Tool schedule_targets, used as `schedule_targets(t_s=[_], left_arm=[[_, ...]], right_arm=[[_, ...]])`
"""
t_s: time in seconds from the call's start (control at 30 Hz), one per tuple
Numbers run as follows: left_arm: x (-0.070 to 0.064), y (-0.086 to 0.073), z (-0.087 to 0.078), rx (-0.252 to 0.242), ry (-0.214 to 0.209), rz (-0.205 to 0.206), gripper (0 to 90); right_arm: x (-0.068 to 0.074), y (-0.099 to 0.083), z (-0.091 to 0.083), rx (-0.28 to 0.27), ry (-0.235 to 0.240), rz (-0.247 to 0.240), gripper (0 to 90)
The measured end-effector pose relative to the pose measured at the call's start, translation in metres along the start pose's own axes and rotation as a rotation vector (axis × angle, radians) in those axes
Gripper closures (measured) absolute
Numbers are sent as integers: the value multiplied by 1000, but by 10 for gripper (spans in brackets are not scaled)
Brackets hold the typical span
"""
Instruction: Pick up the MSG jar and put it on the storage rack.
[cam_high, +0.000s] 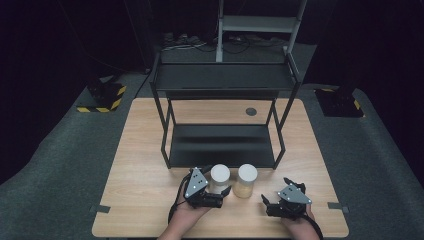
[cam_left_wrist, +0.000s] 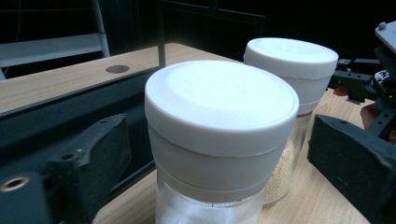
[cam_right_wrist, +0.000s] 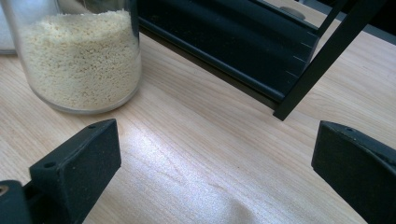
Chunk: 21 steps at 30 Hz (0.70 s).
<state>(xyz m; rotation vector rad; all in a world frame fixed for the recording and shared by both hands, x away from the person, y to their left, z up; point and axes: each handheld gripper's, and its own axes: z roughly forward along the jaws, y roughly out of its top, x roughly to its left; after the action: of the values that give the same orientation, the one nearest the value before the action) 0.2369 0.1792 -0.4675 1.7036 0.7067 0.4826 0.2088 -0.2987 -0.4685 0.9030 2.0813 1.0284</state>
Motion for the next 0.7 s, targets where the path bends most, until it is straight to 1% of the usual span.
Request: schedule_targets(t_s=[0.03, 0.07, 0.17, 0.23, 0.33, 0.53, 0.57, 0.6, 0.63, 0.7], left_arm=[[1, -1, 0, 1, -2, 1, 101], [0, -2, 0, 2, 6, 0, 127], [4, -4, 1, 8, 0, -20, 182], [5, -4, 2, 16, -5, -21, 216], [4, -6, 2, 10, 2, 4, 241], [5, -8, 4, 4, -6, -5, 303], [5, -8, 4, 1, -5, -4, 303], [5, -9, 4, -1, -10, -2, 336], [4, -9, 4, -3, -8, 8, 336], [3, -9, 4, -5, -5, 11, 341]], right_arm=[[0, 0, 0, 1, 0, 1, 3], [0, 0, 0, 1, 0, 1, 3], [0, 1, 0, 3, -1, 0, 3], [0, 0, 0, 2, -1, 1, 3], [0, 0, 0, 1, -1, 3, 3], [0, 0, 0, 0, -3, 1, 3], [0, 0, 0, 0, -3, 1, 3], [0, 0, 0, -2, -3, 2, 3], [0, 0, 0, -2, -3, 2, 3], [0, -1, 0, -3, -3, 3, 3]])
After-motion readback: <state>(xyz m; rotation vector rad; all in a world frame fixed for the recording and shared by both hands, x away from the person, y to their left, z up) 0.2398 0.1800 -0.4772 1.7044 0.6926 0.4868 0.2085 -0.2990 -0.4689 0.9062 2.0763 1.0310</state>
